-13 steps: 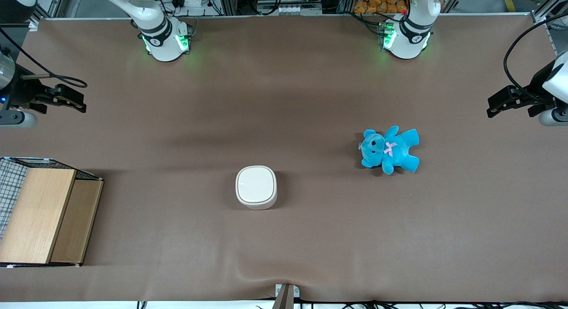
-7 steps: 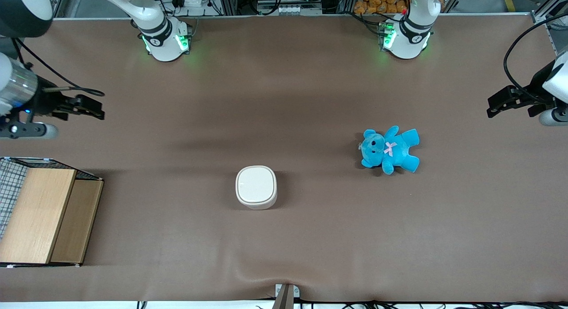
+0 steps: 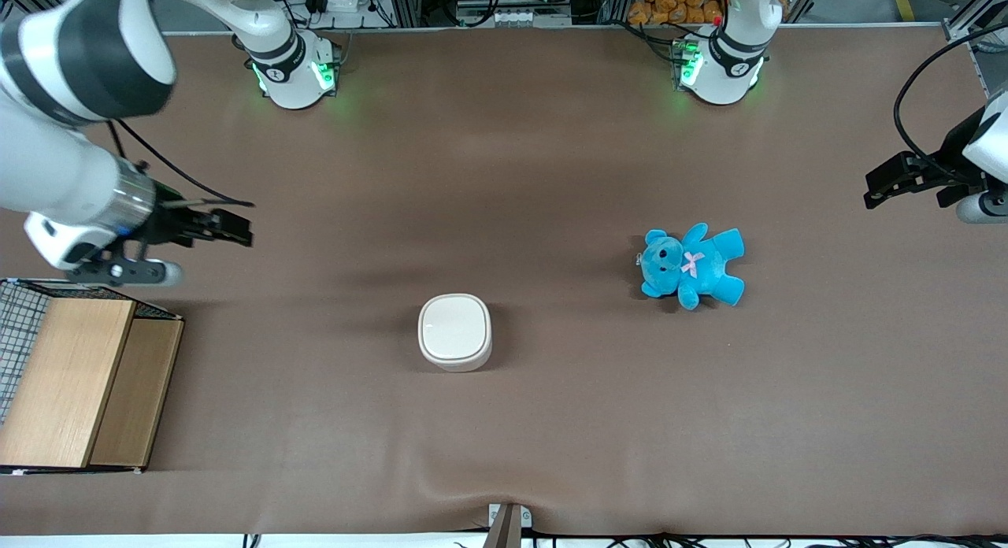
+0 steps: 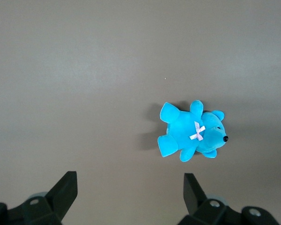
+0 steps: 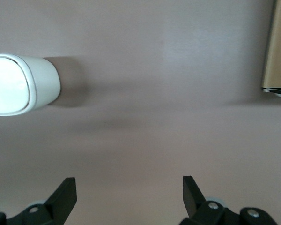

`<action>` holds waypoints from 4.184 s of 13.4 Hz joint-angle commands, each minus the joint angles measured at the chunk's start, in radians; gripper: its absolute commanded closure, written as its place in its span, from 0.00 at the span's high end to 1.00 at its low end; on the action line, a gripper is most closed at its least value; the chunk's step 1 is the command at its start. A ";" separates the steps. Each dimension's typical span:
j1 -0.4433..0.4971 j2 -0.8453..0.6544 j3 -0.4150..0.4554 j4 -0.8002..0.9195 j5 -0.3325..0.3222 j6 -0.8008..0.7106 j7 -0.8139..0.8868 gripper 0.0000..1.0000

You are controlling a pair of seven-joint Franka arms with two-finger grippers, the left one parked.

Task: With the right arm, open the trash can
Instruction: 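Move the right gripper over the white trash can's lid, then lower the right gripper onto the lid edge and press down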

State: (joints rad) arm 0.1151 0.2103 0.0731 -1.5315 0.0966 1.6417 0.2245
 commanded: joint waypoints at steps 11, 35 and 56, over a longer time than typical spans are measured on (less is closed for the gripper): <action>0.221 0.207 -0.006 0.068 0.003 0.265 0.348 0.77; 0.330 0.452 -0.007 0.165 -0.012 0.526 0.458 0.00; 0.347 0.501 -0.009 0.154 -0.090 0.623 0.466 0.00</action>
State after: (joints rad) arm 0.4451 0.6885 0.0737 -1.3995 0.0219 2.2538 0.6786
